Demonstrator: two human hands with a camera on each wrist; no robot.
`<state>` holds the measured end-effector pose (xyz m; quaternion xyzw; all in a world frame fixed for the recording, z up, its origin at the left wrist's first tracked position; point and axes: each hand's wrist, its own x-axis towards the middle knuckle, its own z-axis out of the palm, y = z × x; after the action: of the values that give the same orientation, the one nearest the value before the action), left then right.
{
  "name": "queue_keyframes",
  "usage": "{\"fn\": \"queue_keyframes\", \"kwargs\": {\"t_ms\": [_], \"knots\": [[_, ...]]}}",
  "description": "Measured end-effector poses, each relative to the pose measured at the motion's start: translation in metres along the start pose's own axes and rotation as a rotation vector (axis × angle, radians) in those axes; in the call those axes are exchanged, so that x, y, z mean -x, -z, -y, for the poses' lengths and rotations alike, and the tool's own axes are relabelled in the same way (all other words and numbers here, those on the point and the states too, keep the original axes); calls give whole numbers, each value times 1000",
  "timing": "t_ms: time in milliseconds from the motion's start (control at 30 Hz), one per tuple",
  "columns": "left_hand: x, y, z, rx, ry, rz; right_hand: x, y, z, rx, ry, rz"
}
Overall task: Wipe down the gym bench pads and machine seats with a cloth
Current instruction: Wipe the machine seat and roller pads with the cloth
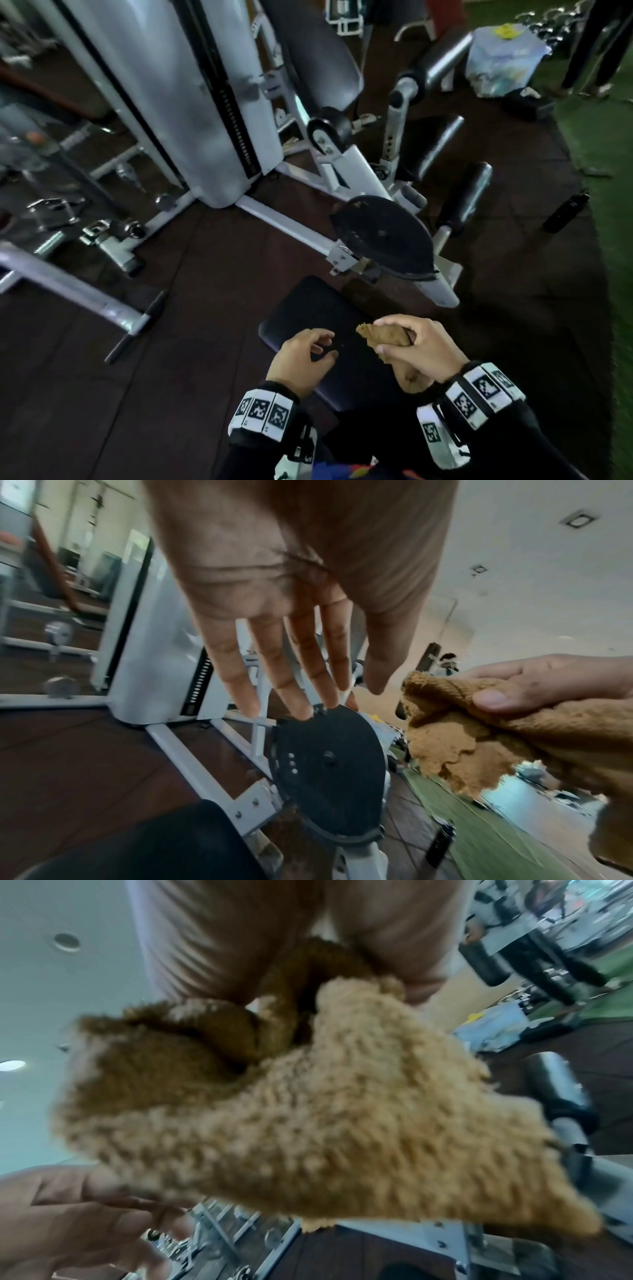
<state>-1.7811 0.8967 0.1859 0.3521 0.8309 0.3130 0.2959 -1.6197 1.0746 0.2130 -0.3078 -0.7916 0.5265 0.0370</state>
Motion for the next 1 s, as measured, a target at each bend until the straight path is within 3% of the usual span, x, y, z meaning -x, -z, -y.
{"fn": "queue_keyframes", "kwargs": {"t_ms": [300, 633, 833, 1000], "knots": [[37, 107, 86, 10, 164, -167, -69, -116, 77, 144, 117, 228], [82, 243, 205, -41, 295, -306, -128, -277, 180, 248, 255, 362], [69, 285, 233, 7, 291, -327, -161, -310, 206, 223, 247, 343], [20, 313, 246, 43, 265, -306, -205, -313, 216, 200, 203, 310]]}}
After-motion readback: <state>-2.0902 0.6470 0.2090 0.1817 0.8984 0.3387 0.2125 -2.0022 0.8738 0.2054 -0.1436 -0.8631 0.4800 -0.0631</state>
